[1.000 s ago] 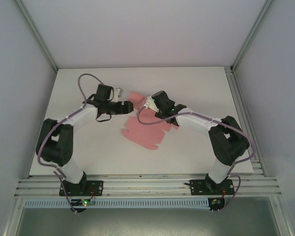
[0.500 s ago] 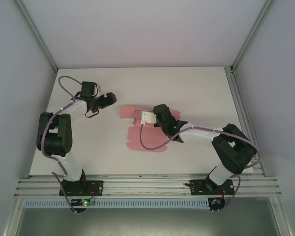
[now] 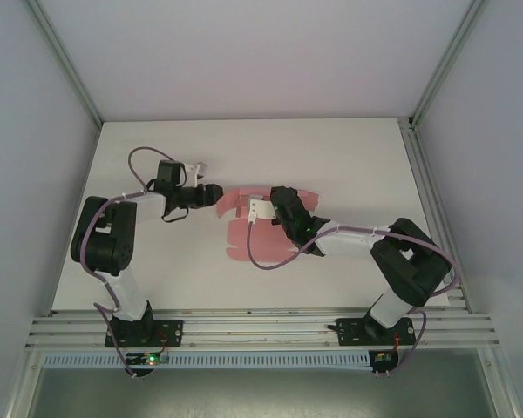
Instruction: Assemble paper box
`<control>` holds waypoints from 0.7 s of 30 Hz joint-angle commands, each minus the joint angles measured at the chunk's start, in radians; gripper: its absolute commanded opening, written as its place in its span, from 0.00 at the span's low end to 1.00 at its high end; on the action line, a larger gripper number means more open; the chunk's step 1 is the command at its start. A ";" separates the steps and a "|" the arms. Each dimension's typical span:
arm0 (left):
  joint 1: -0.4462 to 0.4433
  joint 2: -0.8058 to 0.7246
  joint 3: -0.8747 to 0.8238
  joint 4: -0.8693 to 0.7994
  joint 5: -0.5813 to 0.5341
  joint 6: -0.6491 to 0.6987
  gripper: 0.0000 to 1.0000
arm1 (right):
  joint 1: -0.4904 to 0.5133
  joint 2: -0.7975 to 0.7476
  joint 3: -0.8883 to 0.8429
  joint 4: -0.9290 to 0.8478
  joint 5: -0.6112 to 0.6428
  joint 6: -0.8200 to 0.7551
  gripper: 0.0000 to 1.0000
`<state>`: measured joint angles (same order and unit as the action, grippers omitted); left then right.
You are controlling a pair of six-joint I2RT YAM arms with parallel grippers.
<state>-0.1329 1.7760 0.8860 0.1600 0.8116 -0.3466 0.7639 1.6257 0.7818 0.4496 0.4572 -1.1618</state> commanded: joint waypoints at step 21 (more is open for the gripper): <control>-0.186 -0.049 -0.061 0.107 0.003 0.215 0.48 | 0.057 0.142 -0.174 0.395 0.174 -0.203 0.00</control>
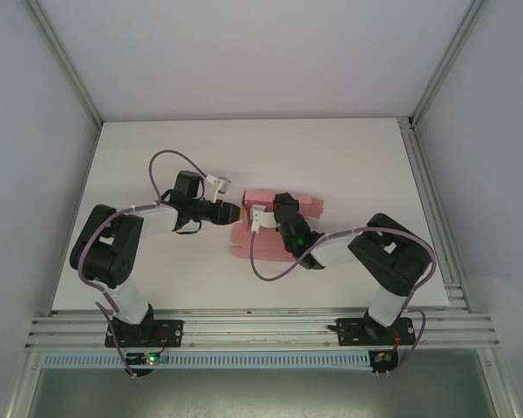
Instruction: Assemble paper box
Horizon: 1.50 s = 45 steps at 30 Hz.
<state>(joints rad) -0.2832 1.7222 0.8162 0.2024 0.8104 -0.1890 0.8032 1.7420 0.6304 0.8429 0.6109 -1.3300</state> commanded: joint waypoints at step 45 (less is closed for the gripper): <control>-0.268 0.113 0.078 0.064 -0.933 0.036 0.00 | -0.055 -0.545 0.100 -0.719 -0.447 0.732 0.98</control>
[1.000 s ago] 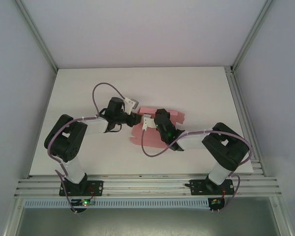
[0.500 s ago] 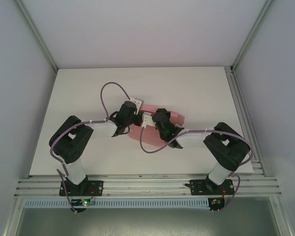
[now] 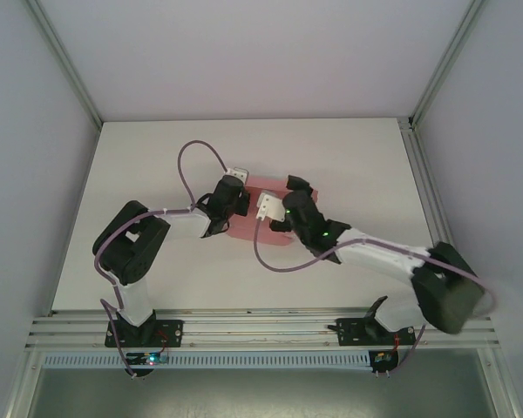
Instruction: Assemble paper box
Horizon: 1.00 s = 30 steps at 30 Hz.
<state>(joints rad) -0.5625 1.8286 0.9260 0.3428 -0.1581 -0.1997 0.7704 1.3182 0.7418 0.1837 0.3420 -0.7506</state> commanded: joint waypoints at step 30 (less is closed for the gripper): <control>0.061 -0.213 -0.028 0.079 0.425 -0.117 0.00 | -0.312 0.340 0.477 -0.578 -0.852 0.631 0.98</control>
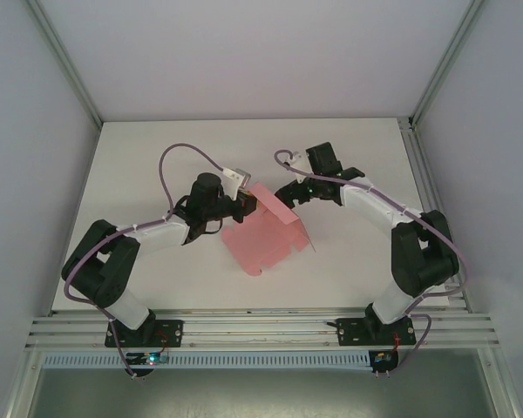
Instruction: Assemble paper box
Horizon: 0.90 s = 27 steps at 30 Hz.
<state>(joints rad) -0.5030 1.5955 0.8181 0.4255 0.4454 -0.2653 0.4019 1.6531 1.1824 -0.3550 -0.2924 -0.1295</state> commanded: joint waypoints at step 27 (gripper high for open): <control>-0.078 -0.074 0.017 -0.011 -0.458 0.031 0.00 | 0.000 0.047 0.050 -0.049 0.062 0.281 0.98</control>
<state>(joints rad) -0.5636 1.5688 0.8734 0.3271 0.0074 -0.3176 0.3988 1.7683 1.2510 -0.3054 -0.2905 0.1864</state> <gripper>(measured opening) 0.070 0.982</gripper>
